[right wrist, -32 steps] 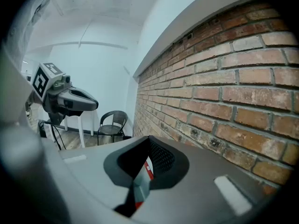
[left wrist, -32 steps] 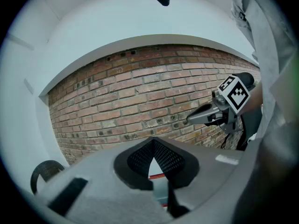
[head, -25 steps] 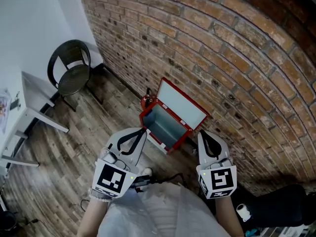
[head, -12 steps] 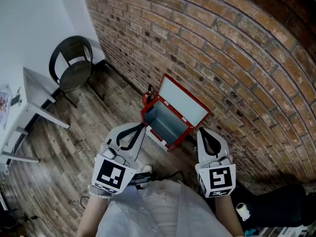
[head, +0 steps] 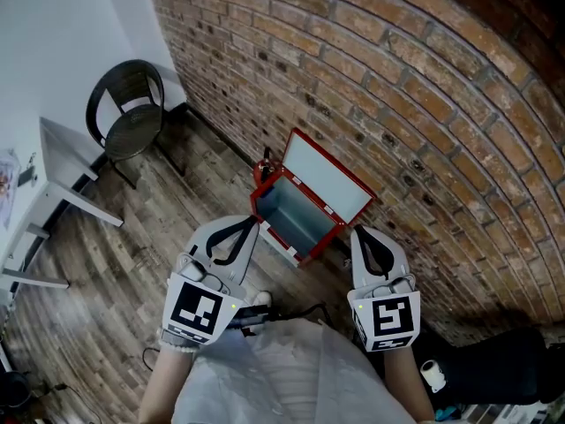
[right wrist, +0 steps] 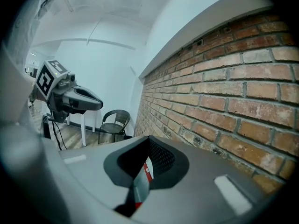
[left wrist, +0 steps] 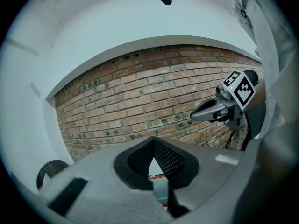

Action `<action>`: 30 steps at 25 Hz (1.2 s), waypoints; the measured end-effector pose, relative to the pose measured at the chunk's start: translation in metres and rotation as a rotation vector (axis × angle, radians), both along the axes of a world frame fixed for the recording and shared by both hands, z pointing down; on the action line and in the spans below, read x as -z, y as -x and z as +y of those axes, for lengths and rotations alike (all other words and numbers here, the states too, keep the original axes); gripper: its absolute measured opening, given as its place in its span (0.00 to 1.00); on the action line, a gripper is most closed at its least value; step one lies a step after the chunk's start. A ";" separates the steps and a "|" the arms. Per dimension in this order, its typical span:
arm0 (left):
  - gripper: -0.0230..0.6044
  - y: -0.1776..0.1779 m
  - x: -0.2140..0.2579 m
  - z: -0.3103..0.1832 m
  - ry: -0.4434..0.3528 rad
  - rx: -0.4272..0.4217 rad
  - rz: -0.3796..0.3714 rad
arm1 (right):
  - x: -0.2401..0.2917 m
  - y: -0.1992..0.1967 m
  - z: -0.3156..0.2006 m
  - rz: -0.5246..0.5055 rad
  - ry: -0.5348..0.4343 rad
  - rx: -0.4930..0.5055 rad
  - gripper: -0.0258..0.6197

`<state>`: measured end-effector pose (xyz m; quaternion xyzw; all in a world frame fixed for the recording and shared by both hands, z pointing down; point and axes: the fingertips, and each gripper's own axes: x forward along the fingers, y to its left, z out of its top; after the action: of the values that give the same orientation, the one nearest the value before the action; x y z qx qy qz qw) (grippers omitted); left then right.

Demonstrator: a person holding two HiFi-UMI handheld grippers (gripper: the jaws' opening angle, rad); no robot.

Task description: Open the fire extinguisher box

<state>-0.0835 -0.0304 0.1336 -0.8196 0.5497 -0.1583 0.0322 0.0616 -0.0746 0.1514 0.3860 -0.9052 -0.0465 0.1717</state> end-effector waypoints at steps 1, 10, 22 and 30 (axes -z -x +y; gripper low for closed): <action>0.03 0.000 0.000 0.000 -0.001 0.000 -0.002 | 0.000 0.000 0.000 0.002 -0.002 0.002 0.05; 0.03 0.001 -0.003 0.001 0.000 0.009 -0.002 | -0.001 0.004 0.000 0.013 -0.007 0.017 0.05; 0.03 0.000 -0.005 0.000 0.004 0.014 0.002 | -0.003 0.004 0.000 0.018 -0.002 0.021 0.05; 0.03 -0.002 -0.006 -0.003 0.007 0.008 -0.004 | -0.005 0.004 -0.003 0.024 -0.001 0.022 0.05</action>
<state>-0.0810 -0.0336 0.1397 -0.8173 0.5522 -0.1621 0.0300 0.0580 -0.0772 0.1561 0.3757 -0.9071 -0.0537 0.1819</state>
